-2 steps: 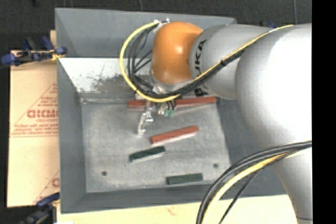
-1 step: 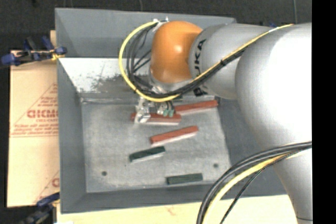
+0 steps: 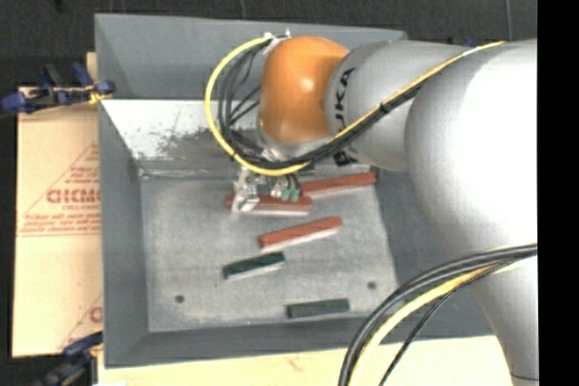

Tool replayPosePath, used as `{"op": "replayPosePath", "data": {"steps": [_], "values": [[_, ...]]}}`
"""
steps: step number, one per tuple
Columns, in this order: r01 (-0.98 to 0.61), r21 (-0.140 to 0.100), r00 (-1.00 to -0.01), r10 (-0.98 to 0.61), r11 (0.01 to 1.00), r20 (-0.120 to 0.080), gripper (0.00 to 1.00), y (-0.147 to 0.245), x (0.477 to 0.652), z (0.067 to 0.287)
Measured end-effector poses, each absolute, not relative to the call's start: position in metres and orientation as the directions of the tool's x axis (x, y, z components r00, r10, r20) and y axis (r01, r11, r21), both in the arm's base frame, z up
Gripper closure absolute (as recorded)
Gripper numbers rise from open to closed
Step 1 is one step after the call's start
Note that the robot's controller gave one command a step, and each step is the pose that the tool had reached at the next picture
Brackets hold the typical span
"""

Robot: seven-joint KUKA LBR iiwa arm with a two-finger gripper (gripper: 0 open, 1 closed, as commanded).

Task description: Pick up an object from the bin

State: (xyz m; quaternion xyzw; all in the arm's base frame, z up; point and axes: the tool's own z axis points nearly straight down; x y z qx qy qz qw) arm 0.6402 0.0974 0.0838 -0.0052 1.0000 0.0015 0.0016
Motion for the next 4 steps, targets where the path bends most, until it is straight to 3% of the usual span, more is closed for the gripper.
{"op": "replayPosePath", "data": {"steps": [1,2,3,4], "values": [[0.039,0.001,-0.999,0.039,0.999,0.004,1.00,0.088,0.636,0.130],[0.045,0.002,-0.999,0.045,0.999,-0.010,1.00,0.090,0.640,0.167],[0.025,-0.003,-1.000,0.025,1.000,0.005,1.00,0.092,0.634,0.199],[0.010,-0.002,-1.000,0.010,1.000,-0.004,1.00,0.088,0.634,0.252]]}}
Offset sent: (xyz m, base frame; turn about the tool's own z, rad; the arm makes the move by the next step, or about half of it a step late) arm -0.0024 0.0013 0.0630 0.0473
